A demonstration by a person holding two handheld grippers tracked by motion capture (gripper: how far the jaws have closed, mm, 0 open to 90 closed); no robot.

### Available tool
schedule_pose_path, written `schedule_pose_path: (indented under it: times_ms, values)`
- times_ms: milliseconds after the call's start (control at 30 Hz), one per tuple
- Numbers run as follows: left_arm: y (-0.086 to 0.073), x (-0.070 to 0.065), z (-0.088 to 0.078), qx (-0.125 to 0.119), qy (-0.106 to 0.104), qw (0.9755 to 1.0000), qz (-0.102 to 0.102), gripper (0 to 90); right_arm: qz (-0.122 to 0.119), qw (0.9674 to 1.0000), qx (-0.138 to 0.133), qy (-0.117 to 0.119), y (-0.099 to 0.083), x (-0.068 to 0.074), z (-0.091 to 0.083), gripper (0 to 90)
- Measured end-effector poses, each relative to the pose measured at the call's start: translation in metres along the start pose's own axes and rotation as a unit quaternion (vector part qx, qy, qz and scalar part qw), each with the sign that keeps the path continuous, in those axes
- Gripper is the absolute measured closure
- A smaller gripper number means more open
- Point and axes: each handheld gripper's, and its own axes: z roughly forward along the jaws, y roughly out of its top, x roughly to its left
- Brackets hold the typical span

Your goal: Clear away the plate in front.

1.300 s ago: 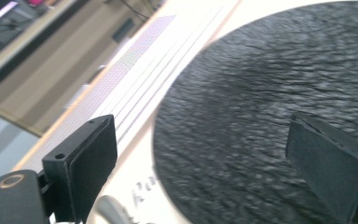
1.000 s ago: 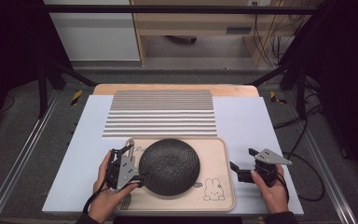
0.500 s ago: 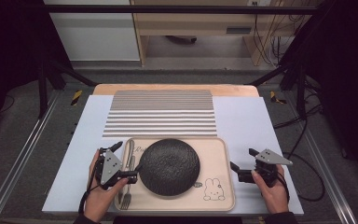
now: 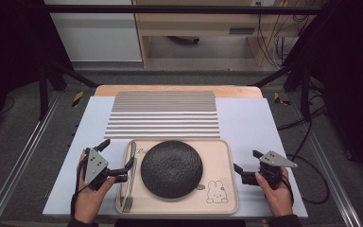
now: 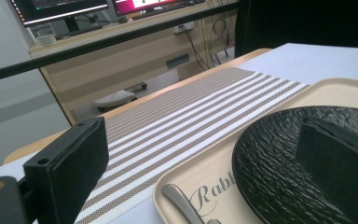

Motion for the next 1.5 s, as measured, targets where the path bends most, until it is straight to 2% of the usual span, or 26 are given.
schedule_pose_path:
  times_ms: [100,533,667,767,967,1067,1167,1333,1400,1433,1500]
  values:
    - [0.002,0.008,-0.006,-0.007,0.002,0.9997,-0.022,2.8,0.002,1.0000,0.001,0.001,0.000,0.000,0.000,5.7]
    - [0.004,0.033,-0.032,-0.037,0.031,0.9981,-0.038,2.8,0.006,1.0000,-0.006,-0.006,0.000,-0.003,-0.001,5.7]
    - [0.003,0.039,-0.036,-0.046,0.033,0.9973,-0.047,2.6,0.006,0.9999,-0.006,-0.007,0.000,-0.003,-0.002,5.7]
    - [0.002,0.045,-0.040,-0.061,0.026,0.9950,-0.074,2.6,0.005,0.9999,-0.006,-0.009,0.000,-0.003,-0.002,6.1]
    - [-0.005,0.055,-0.045,-0.063,0.038,0.9939,-0.082,2.6,0.008,0.9999,-0.008,-0.012,-0.001,-0.004,-0.004,6.3]
    - [-0.009,0.060,-0.047,-0.071,0.037,0.9923,-0.095,2.7,0.009,0.9998,-0.011,-0.013,-0.001,-0.006,-0.005,6.8]
    - [-0.013,0.065,-0.048,-0.074,0.045,0.9914,-0.098,2.7,0.010,0.9998,-0.014,-0.014,-0.001,-0.007,-0.005,7.1]
    - [-0.023,0.069,-0.047,-0.076,0.040,0.9901,-0.111,2.7,0.010,0.9995,-0.023,-0.018,-0.001,-0.008,-0.007,7.3]
    - [-0.028,0.074,-0.046,-0.089,0.026,0.9854,-0.143,3.3,0.009,0.9992,-0.030,-0.025,-0.002,-0.009,-0.008,7.4]
    - [-0.031,0.076,-0.046,-0.091,0.024,0.9839,-0.152,3.3,0.009,0.9990,-0.035,-0.027,-0.002,-0.010,-0.008,7.3]
    - [-0.036,0.079,-0.047,-0.088,0.034,0.9844,-0.148,4.0,0.011,0.9986,-0.042,-0.030,-0.003,-0.011,-0.009,7.0]
